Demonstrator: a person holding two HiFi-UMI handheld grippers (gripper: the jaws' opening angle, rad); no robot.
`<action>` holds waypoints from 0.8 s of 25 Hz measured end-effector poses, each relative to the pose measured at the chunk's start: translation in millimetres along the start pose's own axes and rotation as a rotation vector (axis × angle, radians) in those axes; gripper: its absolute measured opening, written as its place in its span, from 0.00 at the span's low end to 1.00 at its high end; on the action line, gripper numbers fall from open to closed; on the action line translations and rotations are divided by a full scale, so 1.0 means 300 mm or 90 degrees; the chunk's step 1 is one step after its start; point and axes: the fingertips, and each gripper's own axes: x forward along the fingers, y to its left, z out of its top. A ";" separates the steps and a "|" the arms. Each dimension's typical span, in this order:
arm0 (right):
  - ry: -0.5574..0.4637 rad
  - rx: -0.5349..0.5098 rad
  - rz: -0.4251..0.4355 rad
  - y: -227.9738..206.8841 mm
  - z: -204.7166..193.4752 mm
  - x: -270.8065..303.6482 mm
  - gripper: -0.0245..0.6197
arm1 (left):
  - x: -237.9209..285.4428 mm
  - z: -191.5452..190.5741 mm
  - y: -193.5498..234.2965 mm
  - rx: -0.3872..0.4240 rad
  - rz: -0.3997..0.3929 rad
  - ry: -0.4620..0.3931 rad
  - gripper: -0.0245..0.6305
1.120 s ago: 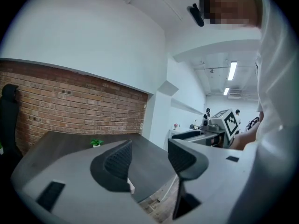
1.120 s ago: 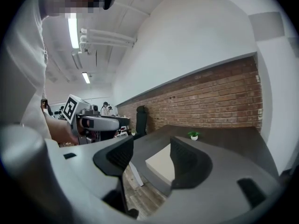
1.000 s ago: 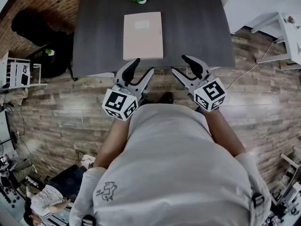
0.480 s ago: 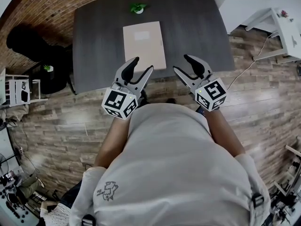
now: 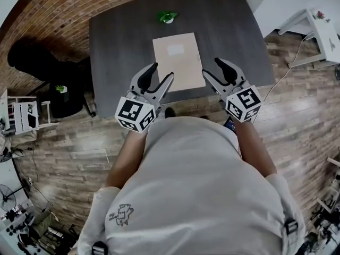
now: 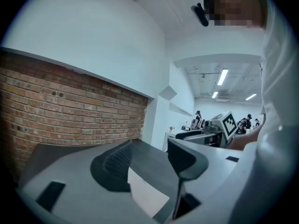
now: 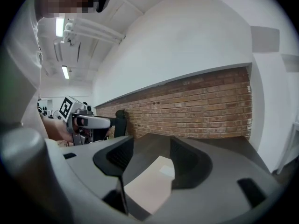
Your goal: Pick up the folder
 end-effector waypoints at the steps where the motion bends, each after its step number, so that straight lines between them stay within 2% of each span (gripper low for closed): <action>1: 0.000 -0.002 -0.004 0.009 0.007 0.020 0.43 | -0.009 0.002 0.024 -0.001 -0.003 0.000 0.40; 12: 0.016 -0.007 -0.077 0.047 0.026 0.156 0.43 | -0.103 -0.047 0.221 -0.022 -0.047 0.020 0.40; 20: 0.059 0.027 -0.088 0.020 -0.049 0.207 0.43 | -0.095 -0.148 0.280 -0.072 -0.057 0.059 0.40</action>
